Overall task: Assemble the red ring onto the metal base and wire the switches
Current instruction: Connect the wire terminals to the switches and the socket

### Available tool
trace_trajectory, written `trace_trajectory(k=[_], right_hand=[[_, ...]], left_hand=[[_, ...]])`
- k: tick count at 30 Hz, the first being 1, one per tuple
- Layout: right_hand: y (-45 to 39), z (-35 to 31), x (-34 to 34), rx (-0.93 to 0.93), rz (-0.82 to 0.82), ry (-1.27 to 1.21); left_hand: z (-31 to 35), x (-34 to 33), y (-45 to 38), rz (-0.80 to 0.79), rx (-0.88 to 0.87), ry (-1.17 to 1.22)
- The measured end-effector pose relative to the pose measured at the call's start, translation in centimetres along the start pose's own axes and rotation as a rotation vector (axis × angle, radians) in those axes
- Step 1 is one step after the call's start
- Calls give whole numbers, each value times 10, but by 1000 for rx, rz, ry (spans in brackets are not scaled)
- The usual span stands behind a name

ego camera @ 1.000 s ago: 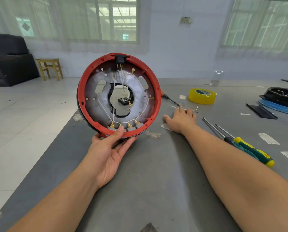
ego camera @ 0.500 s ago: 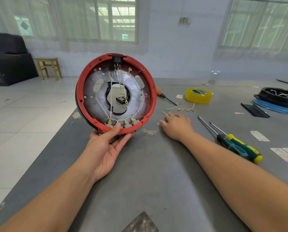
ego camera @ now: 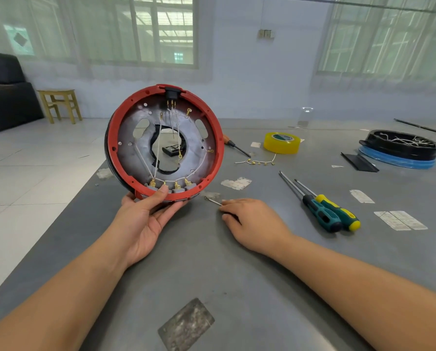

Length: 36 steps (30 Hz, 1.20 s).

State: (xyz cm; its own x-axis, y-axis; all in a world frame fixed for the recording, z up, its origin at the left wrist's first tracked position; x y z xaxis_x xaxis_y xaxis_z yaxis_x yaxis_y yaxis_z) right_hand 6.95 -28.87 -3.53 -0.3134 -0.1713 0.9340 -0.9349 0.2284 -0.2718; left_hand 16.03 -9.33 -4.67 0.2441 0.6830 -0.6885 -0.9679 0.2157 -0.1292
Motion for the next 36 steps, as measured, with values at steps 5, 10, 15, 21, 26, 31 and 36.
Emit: trace_trajectory(k=[5, 10, 15, 21, 26, 31, 36], right_hand=[[-11, 16, 11, -195, 52, -234], [-23, 29, 8, -333, 21, -317], [-29, 18, 4, -353, -18, -270], [-24, 3, 2, -204, -10, -56], [-15, -12, 1, 118, 6, 201], [-9, -13, 11, 315, -52, 239], [-7, -8, 13, 338, -37, 252]], left_hand=[[-1, 0, -1, -15, -1, -22], [-2, 1, -2, -11, 4, -27], [-3, 1, -3, -11, 4, -16], [-2, 0, -1, -9, -8, -9], [-4, 4, -3, -4, -6, -15], [-4, 5, -3, -2, 9, -12], [-3, 5, -2, 0, 12, -4]])
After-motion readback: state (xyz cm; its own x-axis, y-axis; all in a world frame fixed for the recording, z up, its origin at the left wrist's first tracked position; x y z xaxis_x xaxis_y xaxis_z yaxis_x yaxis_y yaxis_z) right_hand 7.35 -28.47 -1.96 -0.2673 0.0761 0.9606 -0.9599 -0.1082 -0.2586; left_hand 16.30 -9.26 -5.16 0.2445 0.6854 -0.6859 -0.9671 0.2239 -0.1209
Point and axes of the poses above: each hand's wrist, its own y-axis away from the middle knuckle, its own x-axis out of the back of the hand, z = x × y, the point moved 7 cm from there along -y, towards the middle knuckle, and after that the axes turned 15 degrees about -x, right-handed, at the moved point
